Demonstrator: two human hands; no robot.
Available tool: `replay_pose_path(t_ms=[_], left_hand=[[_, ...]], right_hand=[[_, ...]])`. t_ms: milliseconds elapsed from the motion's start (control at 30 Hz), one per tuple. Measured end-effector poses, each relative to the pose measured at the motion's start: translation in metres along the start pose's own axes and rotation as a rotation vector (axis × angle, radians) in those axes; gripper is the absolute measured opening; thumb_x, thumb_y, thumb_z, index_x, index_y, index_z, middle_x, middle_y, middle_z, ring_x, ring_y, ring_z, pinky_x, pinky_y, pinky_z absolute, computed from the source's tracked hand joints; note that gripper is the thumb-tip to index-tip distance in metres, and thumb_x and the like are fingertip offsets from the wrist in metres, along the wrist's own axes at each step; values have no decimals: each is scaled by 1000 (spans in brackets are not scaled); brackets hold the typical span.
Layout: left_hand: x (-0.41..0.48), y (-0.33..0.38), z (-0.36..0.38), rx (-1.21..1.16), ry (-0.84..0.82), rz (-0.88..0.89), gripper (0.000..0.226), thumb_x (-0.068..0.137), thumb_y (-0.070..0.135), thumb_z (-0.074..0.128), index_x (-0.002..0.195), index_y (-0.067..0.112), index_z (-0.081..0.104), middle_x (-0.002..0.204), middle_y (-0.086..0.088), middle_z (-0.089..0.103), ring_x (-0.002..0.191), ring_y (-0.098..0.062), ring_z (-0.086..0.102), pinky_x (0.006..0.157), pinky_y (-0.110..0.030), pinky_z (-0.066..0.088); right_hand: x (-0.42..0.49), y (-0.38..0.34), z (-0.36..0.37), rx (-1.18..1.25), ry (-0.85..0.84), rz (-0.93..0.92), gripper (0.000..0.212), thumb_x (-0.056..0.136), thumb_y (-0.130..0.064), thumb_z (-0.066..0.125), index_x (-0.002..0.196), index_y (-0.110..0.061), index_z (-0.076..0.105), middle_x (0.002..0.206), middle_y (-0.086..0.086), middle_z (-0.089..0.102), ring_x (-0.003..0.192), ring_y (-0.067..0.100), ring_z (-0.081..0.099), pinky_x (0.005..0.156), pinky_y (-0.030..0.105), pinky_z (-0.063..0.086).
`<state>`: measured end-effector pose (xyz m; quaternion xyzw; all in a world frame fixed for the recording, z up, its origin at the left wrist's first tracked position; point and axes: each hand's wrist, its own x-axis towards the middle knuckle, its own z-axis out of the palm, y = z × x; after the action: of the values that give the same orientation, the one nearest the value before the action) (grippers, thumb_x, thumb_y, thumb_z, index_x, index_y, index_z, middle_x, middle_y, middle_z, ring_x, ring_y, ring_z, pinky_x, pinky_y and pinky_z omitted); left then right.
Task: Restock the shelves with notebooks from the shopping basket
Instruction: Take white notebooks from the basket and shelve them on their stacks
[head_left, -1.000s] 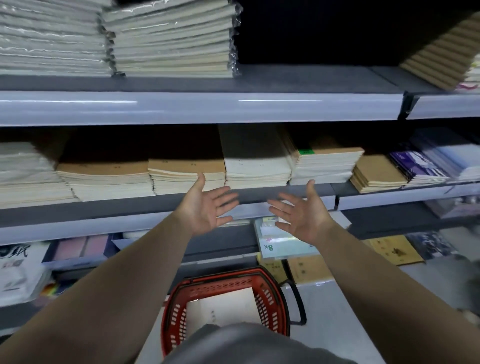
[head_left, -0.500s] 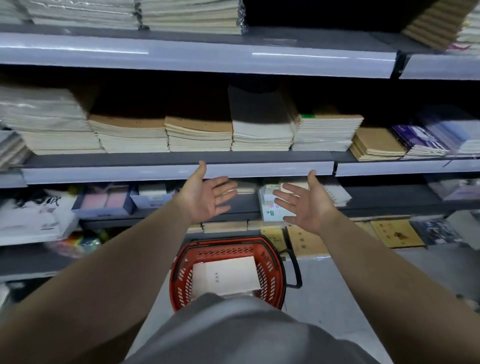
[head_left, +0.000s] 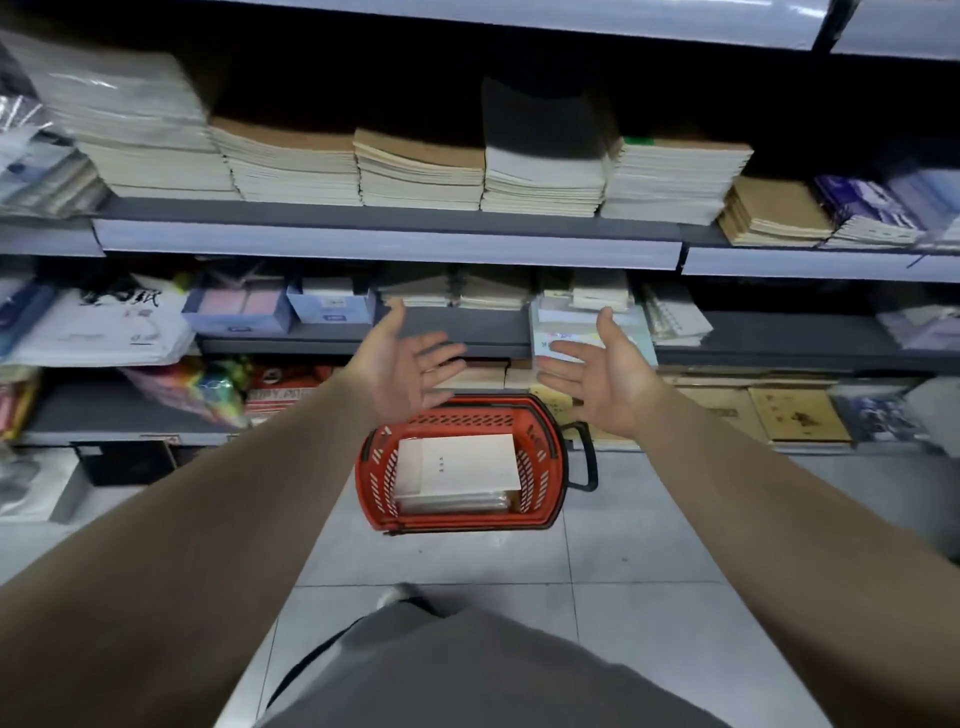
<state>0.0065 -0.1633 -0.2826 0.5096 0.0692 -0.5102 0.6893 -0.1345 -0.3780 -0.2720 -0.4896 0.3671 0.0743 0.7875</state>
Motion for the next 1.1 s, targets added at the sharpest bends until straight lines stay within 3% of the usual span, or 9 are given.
replay_pose_path(t_ms=[133,300,500,800,933,1000,1033,1100], left_hand=[[-1,-18,-6,3,-12,-50,81,90,74,26,144,16,42,130,-5,62,120,-23,56,106,-48,34],[-2,-32,-38,35,6,-132,78,92,72,26,145,17,41,140,-6,55,130,-23,49,113,-50,25],[22,-15,-86,81,52,-183,79,91,72,29,147,17,40,144,-8,50,135,-25,43,117,-52,20],[97,-12,-100,50,161,-205,81,90,71,35,151,18,30,148,-10,45,138,-26,40,117,-54,18],[138,-28,-107,-17,190,-242,79,92,70,32,151,17,32,150,-9,42,142,-27,33,117,-53,15],[159,-40,-115,38,203,-241,77,92,71,30,148,18,36,151,-9,41,141,-29,34,115,-53,21],[167,-48,-121,56,214,-255,77,92,71,30,147,19,38,151,-9,42,141,-29,35,115,-53,23],[182,-63,-133,32,257,-288,74,91,72,33,145,22,41,150,-9,42,139,-30,37,115,-53,24]], right_hand=[[3,23,6,14,24,47,81,86,-79,20,126,-18,55,123,4,65,120,22,55,116,58,17],[14,52,23,53,114,108,85,88,-77,22,140,-14,45,127,7,63,121,24,55,116,58,17],[46,58,33,65,176,108,86,87,-78,24,140,-13,44,126,8,64,123,26,53,115,59,18],[135,59,2,1,185,200,83,89,-76,24,138,-13,47,132,11,59,123,29,51,114,58,22],[180,74,-11,-89,191,220,75,87,-78,25,111,-17,60,128,13,62,124,32,51,113,56,28],[200,84,-19,-92,206,242,72,88,-76,26,107,-17,62,120,12,66,114,31,59,101,51,43],[209,91,-24,-86,228,261,71,89,-75,27,108,-17,62,111,10,70,103,29,64,86,45,52],[226,103,-32,-114,247,275,69,90,-74,25,106,-18,62,92,4,73,81,21,69,60,31,53]])
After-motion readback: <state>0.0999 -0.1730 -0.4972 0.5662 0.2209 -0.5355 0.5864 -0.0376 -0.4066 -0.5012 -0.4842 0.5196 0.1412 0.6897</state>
